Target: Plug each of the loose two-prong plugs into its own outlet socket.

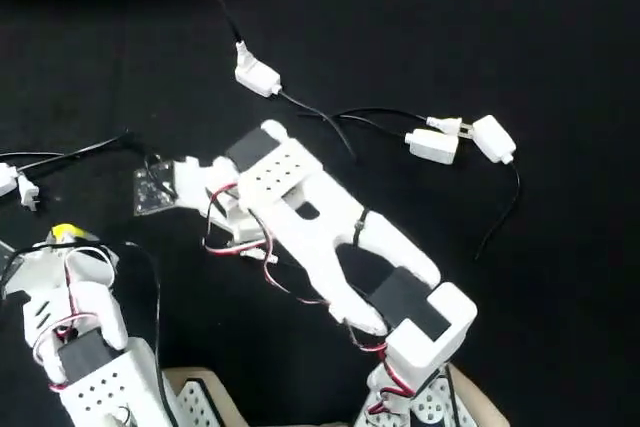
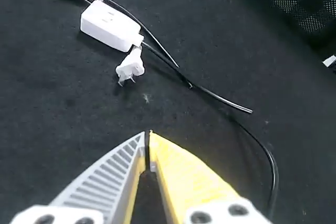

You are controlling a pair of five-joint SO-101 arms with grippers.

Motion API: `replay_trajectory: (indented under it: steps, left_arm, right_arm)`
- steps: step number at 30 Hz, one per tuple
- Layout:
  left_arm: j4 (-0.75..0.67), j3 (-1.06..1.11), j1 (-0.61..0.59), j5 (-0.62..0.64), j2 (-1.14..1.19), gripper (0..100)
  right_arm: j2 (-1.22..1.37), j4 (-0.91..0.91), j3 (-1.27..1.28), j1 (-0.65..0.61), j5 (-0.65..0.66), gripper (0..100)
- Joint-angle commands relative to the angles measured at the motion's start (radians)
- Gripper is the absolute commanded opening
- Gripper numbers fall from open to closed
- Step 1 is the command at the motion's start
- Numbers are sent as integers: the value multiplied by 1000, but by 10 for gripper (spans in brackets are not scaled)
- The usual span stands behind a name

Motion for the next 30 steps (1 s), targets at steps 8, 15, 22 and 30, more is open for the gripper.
replay_trajectory:
  steps: [8, 15, 22, 30]
  left_arm:
    - [5, 16, -10, -2, -5, 29]
    - [5, 16, -12, -2, -5, 29]
    - [40, 16, -10, -2, -5, 29]
    - [41, 16, -21, -2, -5, 29]
  right_arm:
    - [-50, -94, 186, -81, -77, 165]
    - [-44, -216, 225, -77, -127, 165]
    - [-42, -348, 335, -43, -124, 165]
    - [-44, -315, 354, 20, -121, 128]
